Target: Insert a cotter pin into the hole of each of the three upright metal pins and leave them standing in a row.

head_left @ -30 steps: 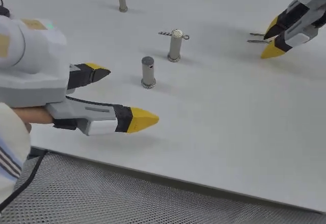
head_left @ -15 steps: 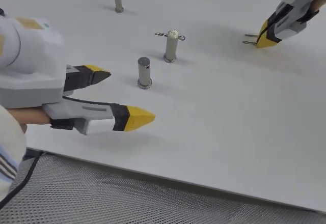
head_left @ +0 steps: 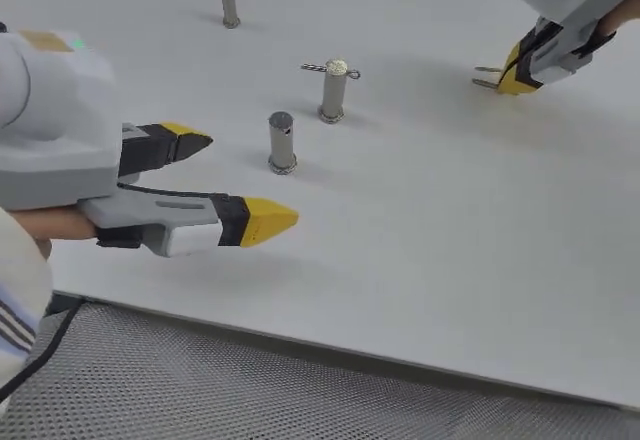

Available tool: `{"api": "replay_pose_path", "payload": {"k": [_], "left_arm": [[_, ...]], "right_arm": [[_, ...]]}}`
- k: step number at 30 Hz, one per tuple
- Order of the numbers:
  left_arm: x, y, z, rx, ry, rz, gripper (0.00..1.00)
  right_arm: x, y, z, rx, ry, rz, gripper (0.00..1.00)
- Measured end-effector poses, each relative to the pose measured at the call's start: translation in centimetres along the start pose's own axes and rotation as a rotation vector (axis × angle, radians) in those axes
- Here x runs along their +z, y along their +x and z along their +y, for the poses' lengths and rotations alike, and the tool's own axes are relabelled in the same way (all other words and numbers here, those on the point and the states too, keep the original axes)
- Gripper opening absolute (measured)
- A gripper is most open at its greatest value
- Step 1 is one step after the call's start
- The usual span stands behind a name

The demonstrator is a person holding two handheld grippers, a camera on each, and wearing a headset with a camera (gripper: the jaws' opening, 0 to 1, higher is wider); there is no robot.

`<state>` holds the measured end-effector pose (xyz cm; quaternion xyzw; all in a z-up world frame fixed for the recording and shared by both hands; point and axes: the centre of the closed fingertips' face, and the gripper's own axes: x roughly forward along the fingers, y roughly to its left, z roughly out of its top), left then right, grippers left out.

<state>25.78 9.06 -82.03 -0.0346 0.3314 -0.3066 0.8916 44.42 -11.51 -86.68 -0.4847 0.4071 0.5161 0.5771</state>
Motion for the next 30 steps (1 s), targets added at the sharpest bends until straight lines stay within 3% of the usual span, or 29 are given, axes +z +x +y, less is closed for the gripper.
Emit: {"api": "replay_pose_path", "payload": {"k": [10, 13, 24, 30], "left_arm": [[0.8, -0.3, -0.2, 0.000, 0.040, -0.023, 0.69], [0.8, -0.3, -0.3, -0.005, 0.055, -0.016, 0.64], [2.0, -0.3, -0.4, -0.006, 0.075, -0.031, 0.64], [2.7, -0.2, -0.4, -0.003, 0.074, -0.038, 0.63]], "right_arm": [[-0.4, -0.6, 1.1, -0.031, -0.009, 0.004, 0.02], [-0.4, -1.1, 1.4, -0.043, 0.002, -0.009, 0.02], [0.3, -3.6, 3.2, -0.113, 0.013, -0.072, 0.02], [0.6, -4.3, 3.4, -0.154, -0.001, -0.100, 0.02]]}}
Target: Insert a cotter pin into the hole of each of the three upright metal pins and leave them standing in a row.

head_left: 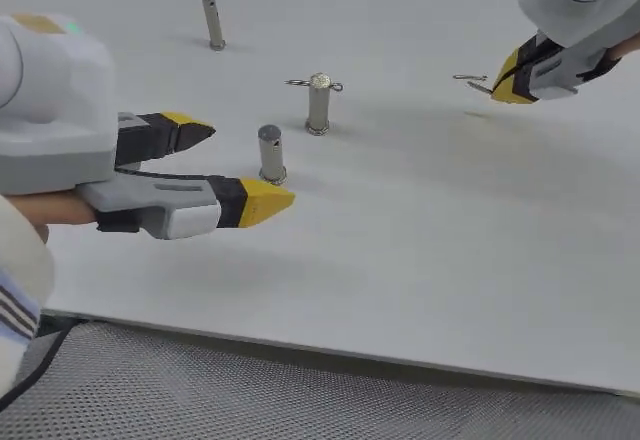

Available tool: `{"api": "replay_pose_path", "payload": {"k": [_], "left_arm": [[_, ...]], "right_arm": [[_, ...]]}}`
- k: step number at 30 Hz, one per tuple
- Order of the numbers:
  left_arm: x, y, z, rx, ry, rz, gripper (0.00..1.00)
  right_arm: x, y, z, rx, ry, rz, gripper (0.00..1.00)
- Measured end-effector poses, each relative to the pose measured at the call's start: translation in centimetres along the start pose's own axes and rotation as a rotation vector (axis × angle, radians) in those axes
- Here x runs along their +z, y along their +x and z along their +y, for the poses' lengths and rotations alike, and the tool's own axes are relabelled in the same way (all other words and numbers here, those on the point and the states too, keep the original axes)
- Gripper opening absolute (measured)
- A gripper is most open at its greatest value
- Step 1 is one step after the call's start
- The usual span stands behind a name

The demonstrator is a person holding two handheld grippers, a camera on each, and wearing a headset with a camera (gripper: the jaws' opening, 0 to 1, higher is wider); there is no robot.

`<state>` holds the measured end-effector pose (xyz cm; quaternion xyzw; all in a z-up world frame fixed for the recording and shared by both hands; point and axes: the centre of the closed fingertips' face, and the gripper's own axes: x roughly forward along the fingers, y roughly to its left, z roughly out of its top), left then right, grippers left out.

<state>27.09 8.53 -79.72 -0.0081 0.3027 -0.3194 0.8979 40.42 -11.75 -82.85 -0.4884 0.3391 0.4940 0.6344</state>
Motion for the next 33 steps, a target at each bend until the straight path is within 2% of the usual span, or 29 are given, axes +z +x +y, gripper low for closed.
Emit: {"api": "replay_pose_path", "payload": {"k": [8, 9, 12, 13, 16, 18, 22, 28, 33], "left_arm": [[1.4, 0.3, 0.2, 0.002, -0.013, -0.030, 0.55], [1.5, 0.4, 0.1, 0.000, -0.017, -0.034, 0.53], [2.2, 0.6, -0.1, -0.011, -0.037, -0.051, 0.44], [2.4, 0.7, -0.2, -0.016, -0.045, -0.056, 0.42], [3.0, 1.0, -0.8, -0.041, -0.067, -0.066, 0.41], [3.3, 1.3, -1.0, -0.047, -0.075, -0.071, 0.39], [3.6, 1.9, -1.3, -0.055, -0.078, -0.065, 0.33], [4.3, 2.3, -1.7, -0.079, -0.104, -0.075, 0.30], [4.8, 2.9, -2.2, -0.096, -0.105, -0.074, 0.25]], "right_arm": [[0.8, -0.9, 0.7, -0.045, -0.022, -0.013, 0.02], [0.7, -1.0, 0.2, -0.050, -0.030, -0.018, 0.02], [1.2, -1.5, 0.1, -0.071, -0.040, -0.033, 0.02], [1.9, -1.9, 0.5, -0.076, -0.046, -0.046, 0.02], [2.5, -2.5, 0.9, -0.090, -0.057, -0.064, 0.02], [3.0, -2.3, 1.0, -0.099, -0.069, -0.077, 0.02], [4.1, -2.8, 2.1, -0.113, -0.073, -0.106, 0.02], [6.1, -3.6, 3.9, -0.144, -0.108, -0.147, 0.02], [7.7, -4.1, 5.5, -0.134, -0.123, -0.181, 0.02]]}}
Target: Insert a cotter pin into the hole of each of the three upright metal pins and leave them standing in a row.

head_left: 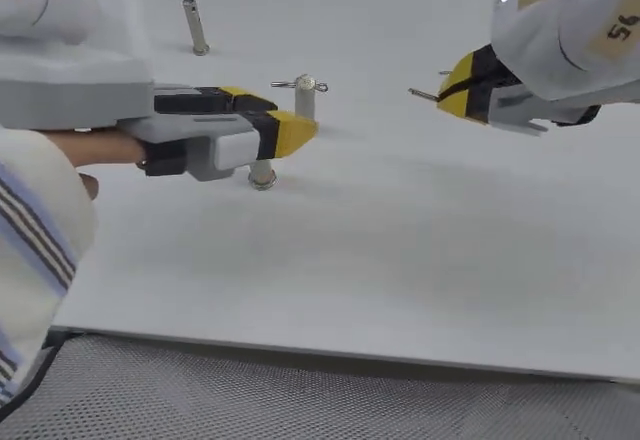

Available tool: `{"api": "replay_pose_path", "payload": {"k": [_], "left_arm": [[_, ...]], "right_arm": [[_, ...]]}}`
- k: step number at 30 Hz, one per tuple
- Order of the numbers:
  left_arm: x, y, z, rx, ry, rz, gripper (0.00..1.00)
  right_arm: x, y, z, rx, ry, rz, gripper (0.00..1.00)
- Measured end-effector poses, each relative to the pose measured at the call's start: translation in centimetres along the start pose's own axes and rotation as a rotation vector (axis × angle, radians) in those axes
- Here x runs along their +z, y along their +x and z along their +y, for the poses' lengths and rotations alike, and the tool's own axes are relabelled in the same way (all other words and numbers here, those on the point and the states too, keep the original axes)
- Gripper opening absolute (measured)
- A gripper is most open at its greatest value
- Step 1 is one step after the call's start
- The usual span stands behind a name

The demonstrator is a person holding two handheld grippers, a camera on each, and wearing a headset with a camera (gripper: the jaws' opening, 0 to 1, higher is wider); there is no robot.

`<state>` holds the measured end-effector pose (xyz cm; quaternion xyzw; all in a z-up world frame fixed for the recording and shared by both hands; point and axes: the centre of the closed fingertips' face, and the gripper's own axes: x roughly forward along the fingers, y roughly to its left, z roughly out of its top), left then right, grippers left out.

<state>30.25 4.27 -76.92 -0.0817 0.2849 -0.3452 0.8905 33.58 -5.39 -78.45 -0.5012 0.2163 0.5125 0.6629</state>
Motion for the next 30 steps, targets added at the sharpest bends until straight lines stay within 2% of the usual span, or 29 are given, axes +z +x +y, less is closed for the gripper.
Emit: {"api": "replay_pose_path", "payload": {"k": [7, 10, 14, 21, 30], "left_arm": [[0.6, 0.7, -1.1, -0.047, -0.078, -0.023, 0.19], [0.6, 1.0, -1.4, -0.057, -0.100, -0.023, 0.18], [0.4, 1.4, -2.0, -0.082, -0.146, -0.015, 0.16], [0.2, 1.7, -3.2, -0.121, -0.179, -0.007, 0.11], [0.5, 1.8, -3.9, -0.142, -0.200, -0.024, 0.07]], "right_arm": [[2.1, -0.4, 0.9, -0.020, -0.048, -0.030, 0.02], [3.1, -0.3, 1.5, -0.018, -0.033, -0.070, 0.02], [3.6, 0.1, 2.0, -0.027, -0.026, -0.080, 0.02], [4.4, 0.2, 2.5, -0.041, -0.028, -0.097, 0.02], [5.2, 0.0, 2.3, -0.071, -0.045, -0.125, 0.02]]}}
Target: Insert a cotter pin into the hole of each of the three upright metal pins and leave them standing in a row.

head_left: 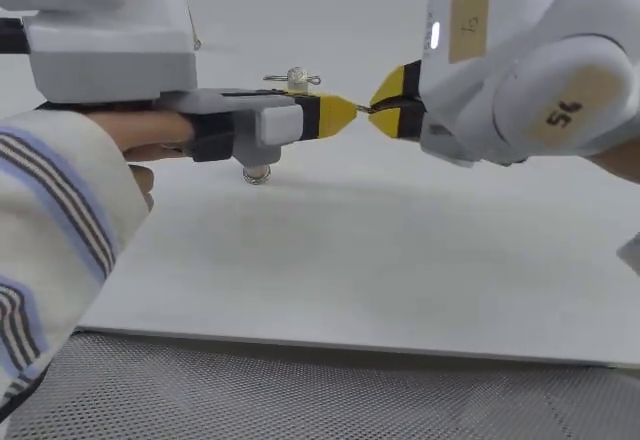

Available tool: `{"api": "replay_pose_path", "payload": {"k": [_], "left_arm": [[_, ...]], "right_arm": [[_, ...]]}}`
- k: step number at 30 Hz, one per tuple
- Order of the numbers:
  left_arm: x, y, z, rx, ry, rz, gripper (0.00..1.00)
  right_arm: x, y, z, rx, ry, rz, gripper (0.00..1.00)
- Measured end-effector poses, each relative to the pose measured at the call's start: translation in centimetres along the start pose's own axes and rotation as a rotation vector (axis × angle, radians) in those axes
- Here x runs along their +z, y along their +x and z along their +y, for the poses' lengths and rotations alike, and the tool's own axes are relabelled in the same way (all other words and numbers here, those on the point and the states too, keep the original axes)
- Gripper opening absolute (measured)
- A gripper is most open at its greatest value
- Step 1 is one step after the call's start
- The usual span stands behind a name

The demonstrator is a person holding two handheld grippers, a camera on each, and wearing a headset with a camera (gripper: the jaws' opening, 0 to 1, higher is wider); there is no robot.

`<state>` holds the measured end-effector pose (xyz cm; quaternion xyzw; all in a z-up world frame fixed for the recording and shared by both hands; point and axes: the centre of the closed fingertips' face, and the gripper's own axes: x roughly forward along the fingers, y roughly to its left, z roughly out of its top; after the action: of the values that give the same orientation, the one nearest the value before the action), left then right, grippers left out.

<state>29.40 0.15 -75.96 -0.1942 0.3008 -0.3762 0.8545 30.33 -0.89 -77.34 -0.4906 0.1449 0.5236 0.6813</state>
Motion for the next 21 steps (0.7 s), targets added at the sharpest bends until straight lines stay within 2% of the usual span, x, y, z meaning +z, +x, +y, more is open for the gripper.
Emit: {"api": "replay_pose_path", "payload": {"k": [11, 15, 21], "left_arm": [[0.01, 0.03, -0.60, -0.014, -0.037, -0.002, 0.03], [0.01, 0.13, -0.20, -0.014, -0.048, 0.006, 0.02], [-0.16, 0.10, -0.30, -0.021, -0.056, 0.015, 0.01]], "right_arm": [[0.86, -0.09, 0.43, -0.025, -0.069, -0.021, 0.02], [0.93, -0.08, 0.44, -0.035, -0.087, -0.025, 0.02], [0.97, -0.16, 0.36, -0.042, -0.097, -0.030, 0.02]]}}
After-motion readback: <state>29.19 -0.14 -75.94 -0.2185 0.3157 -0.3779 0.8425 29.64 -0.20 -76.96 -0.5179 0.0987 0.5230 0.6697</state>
